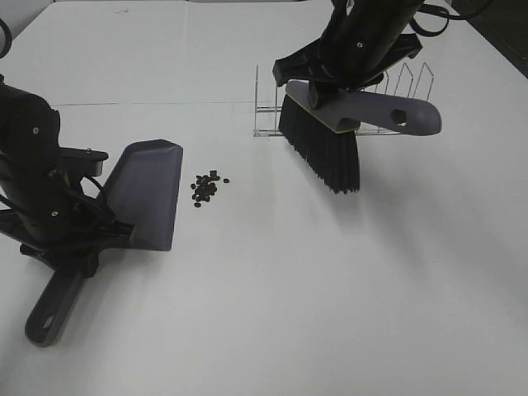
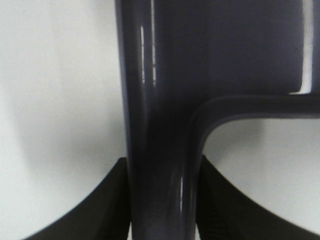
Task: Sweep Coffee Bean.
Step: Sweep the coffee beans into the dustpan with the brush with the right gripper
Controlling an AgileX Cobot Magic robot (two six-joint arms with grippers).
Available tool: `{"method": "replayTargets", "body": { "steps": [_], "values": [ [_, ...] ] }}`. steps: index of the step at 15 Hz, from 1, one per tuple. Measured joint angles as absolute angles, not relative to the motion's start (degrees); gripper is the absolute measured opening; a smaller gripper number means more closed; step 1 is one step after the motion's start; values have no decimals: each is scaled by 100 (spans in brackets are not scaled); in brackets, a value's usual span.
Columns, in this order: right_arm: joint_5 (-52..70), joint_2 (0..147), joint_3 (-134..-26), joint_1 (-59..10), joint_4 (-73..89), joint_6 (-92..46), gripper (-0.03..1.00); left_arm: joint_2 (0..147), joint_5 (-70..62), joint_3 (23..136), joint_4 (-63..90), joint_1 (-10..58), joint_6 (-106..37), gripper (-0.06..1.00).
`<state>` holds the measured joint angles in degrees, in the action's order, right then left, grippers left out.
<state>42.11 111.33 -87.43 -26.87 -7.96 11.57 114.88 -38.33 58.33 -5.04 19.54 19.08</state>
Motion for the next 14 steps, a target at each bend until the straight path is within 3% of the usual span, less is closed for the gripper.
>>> {"method": "replayTargets", "body": {
  "steps": [14],
  "values": [
    [3432, 12536, -9070, -3994, -1432, 1885, 30, 11488, -3827, 5833, -510, 1954, 1919, 35]
  ]
}}
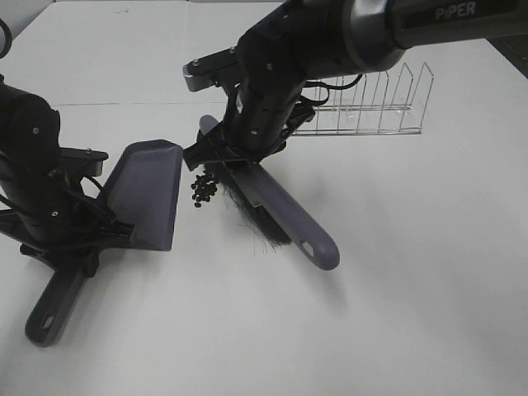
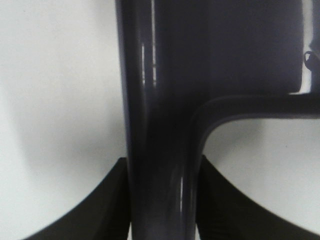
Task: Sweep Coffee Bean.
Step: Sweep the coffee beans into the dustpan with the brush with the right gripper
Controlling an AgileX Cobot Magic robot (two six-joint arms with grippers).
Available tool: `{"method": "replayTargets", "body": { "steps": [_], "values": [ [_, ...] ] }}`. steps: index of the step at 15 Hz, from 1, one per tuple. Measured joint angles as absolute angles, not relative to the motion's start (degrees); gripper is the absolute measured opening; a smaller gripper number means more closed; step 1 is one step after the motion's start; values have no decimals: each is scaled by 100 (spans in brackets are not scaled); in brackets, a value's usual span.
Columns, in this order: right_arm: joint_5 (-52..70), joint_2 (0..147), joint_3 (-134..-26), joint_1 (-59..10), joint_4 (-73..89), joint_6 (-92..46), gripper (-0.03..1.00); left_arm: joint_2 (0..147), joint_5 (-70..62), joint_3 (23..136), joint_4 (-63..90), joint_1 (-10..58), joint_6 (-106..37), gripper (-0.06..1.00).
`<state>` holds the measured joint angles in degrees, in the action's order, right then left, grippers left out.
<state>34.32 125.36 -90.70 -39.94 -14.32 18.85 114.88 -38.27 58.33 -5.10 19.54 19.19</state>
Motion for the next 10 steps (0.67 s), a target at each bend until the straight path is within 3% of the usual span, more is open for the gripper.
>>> {"method": "replayTargets", "body": {
  "steps": [10],
  "values": [
    [4320, 13642, -11184, -4607, -344, 1266, 30, 11488, -3827, 5833, -510, 1954, 1925, 35]
  ]
}}
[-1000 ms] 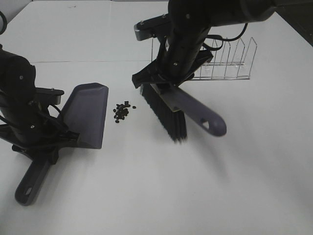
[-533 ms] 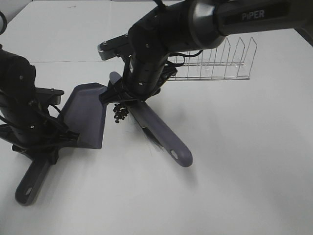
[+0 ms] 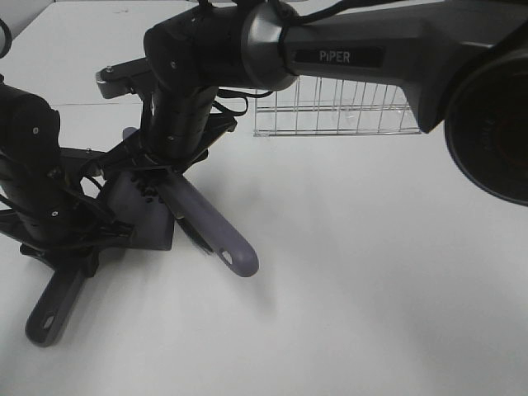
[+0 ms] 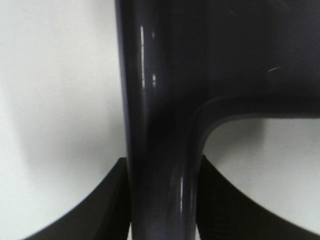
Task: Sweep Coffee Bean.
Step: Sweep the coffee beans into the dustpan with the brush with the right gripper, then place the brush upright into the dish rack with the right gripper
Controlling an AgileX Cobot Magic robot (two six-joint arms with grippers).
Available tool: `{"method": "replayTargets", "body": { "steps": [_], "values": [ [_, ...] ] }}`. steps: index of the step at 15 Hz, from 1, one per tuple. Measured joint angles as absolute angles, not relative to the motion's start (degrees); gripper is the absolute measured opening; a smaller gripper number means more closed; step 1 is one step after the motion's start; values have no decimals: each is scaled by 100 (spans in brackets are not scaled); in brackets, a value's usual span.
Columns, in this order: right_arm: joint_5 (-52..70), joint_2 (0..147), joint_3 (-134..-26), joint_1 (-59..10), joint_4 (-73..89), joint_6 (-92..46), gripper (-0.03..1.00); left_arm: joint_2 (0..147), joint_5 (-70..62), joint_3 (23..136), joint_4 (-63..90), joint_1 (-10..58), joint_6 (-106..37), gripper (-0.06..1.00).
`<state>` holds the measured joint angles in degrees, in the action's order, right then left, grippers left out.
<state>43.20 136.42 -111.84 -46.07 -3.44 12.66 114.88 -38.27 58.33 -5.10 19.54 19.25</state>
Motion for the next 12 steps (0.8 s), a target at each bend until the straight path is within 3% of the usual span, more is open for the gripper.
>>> {"method": "replayTargets", "body": {
  "steps": [7, 12],
  "values": [
    [4996, 13613, -11803, -4641, -384, 1255, 30, 11488, -3827, 5833, -510, 1954, 1925, 35],
    [5329, 13356, -11843, -4647, -1415, 1455, 30, 11488, -3827, 5833, -510, 1954, 1925, 35]
  ]
}}
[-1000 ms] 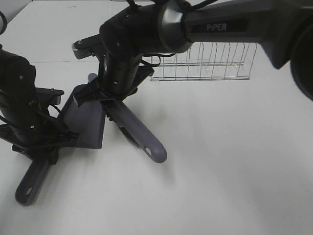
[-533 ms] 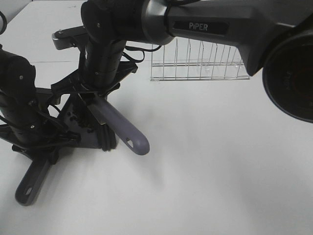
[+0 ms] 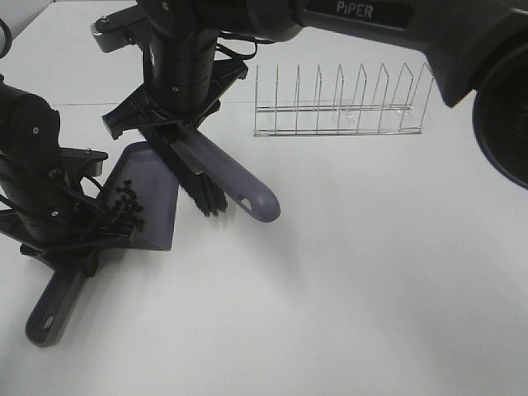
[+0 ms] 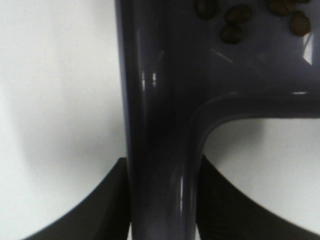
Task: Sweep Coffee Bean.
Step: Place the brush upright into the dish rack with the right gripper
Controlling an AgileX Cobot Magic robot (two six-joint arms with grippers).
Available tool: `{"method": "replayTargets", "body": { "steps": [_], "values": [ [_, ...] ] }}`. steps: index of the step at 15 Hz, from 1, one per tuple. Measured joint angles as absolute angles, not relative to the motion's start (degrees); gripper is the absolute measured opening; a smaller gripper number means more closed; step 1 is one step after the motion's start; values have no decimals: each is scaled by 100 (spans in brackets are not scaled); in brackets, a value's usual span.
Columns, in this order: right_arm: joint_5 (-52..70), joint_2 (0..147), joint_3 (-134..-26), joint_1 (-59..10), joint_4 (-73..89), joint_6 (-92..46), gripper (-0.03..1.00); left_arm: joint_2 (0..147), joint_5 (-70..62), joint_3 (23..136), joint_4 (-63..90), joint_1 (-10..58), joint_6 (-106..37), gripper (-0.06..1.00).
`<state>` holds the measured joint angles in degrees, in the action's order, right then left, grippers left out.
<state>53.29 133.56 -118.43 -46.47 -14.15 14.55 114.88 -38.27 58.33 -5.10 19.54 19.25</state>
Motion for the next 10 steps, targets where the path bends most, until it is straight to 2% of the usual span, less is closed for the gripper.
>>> {"method": "replayTargets", "body": {
  "steps": [4, 10],
  "values": [
    [5907, 13212, -11843, -4492, -1896, 1518, 30, 11488, -3827, 5833, -510, 1954, 1925, 35],
    [6509, 12450, -11843, -3736, -1862, 1329, 30, 11488, -3827, 5833, -516, 1954, 1925, 35]
  ]
}}
